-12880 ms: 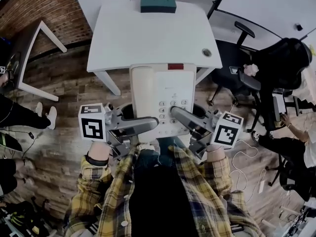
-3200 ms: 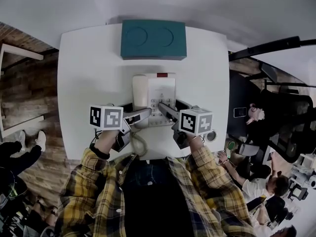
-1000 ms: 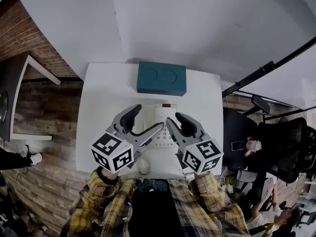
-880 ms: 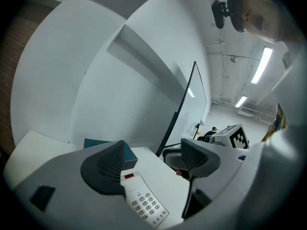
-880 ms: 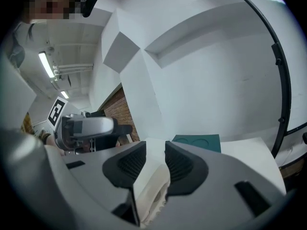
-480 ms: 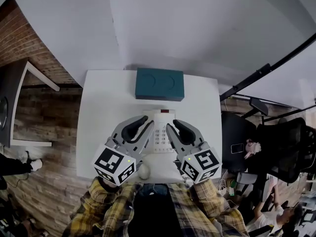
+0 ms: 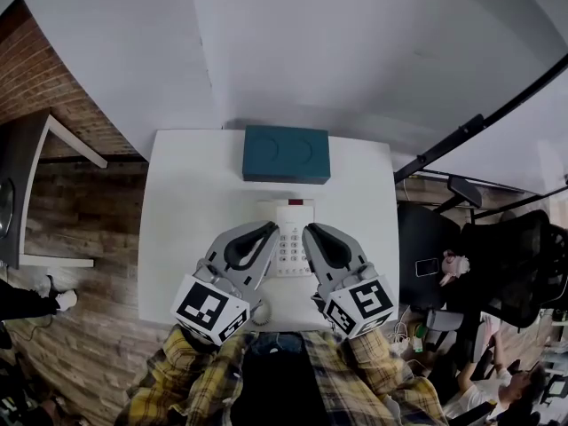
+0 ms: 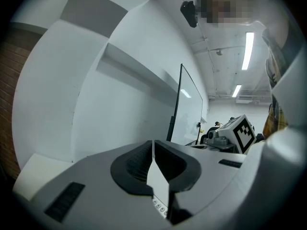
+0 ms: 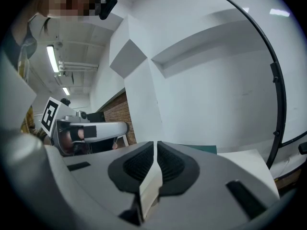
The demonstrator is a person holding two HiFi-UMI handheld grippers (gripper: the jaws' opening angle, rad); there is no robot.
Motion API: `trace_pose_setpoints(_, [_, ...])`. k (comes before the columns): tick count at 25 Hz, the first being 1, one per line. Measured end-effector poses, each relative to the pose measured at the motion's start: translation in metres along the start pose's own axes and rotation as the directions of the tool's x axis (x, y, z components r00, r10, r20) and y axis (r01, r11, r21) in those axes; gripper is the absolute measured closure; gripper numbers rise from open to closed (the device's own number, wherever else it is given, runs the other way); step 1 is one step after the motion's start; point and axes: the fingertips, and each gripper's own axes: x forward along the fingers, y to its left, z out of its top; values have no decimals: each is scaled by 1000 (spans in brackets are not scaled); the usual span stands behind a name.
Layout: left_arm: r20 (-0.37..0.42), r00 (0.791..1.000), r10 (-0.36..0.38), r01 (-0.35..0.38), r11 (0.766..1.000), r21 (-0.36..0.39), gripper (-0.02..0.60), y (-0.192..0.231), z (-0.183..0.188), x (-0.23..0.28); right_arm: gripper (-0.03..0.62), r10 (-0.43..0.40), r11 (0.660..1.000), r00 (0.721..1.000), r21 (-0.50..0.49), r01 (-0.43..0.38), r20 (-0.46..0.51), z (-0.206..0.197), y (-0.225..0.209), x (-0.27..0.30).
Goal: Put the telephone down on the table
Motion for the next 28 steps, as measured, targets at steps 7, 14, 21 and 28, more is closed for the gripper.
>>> trace_pose_setpoints(7, [-2, 1000, -3, 3, 1000, -1, 558, -1, -2, -3, 566, -4, 1000, 1000, 5, 4, 13, 2, 0, -2])
trace_pose_setpoints(14, [2, 1000, -5, 5, 1000, -1, 560, -2, -2, -3, 569, -8, 1000, 1000, -6, 8, 3, -2, 0, -3])
trace_pose_setpoints(21, [7, 1000, -2, 2, 1000, 7, 561, -2, -1, -2, 570, -8, 1000, 1000, -19, 8, 7, 0, -1, -4])
trace_pose_setpoints(28, [13, 1000, 1, -1, 1000, 8, 561, -2, 2, -1, 571, -9, 999, 1000, -33, 9, 2, 0, -1, -5])
